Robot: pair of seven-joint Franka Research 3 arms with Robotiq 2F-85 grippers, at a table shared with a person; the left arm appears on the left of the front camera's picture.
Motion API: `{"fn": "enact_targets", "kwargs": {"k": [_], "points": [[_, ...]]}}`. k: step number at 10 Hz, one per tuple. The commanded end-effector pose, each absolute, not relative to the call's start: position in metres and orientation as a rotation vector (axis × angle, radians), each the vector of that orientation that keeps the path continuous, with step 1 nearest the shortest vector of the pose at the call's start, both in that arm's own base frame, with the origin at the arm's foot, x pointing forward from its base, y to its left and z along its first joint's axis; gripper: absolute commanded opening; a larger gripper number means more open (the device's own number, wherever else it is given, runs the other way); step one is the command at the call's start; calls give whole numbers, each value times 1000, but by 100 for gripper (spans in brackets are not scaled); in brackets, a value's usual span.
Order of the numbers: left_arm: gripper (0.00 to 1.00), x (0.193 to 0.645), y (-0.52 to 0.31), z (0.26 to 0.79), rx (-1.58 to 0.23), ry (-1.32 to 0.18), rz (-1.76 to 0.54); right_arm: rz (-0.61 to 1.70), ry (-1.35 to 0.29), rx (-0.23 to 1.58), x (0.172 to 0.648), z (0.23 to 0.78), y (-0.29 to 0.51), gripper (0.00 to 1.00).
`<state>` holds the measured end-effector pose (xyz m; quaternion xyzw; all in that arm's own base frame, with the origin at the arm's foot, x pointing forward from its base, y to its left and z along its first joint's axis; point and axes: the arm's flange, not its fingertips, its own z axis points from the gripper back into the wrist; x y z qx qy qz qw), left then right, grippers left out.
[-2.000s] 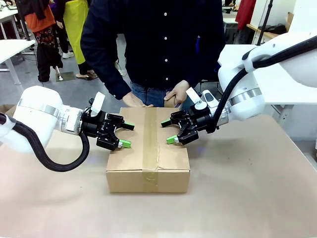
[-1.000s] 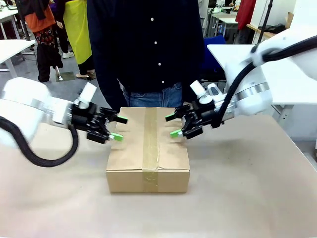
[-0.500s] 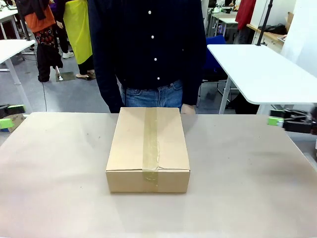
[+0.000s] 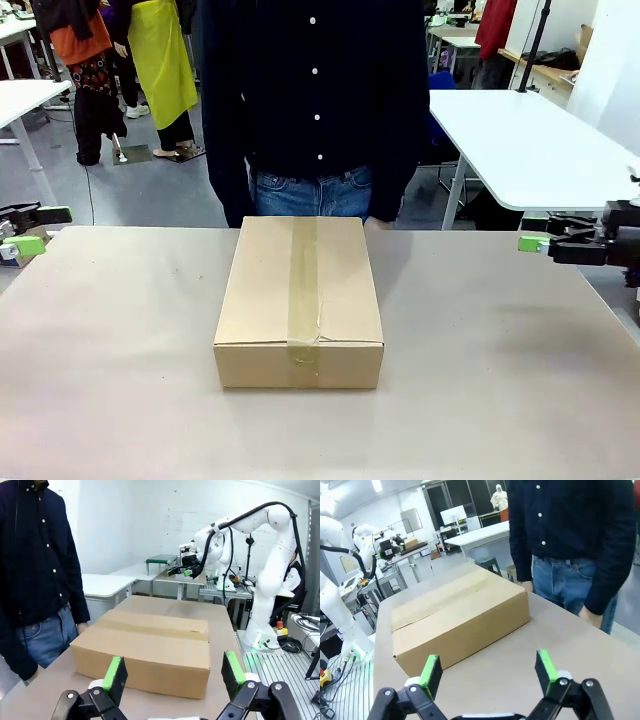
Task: Pack the gift set into the box.
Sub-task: Press and hold the closed box until the human finishes sealing it.
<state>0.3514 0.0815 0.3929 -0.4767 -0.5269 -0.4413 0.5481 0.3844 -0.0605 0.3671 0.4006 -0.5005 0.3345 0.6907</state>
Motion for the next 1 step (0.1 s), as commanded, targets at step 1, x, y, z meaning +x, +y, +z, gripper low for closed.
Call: {"fn": "enact_targets", "kwargs": {"k": [1], "points": [[100,347,87,394,-1133,-1235,-1032,747,-1108,893,382,369,-68,100]]}}
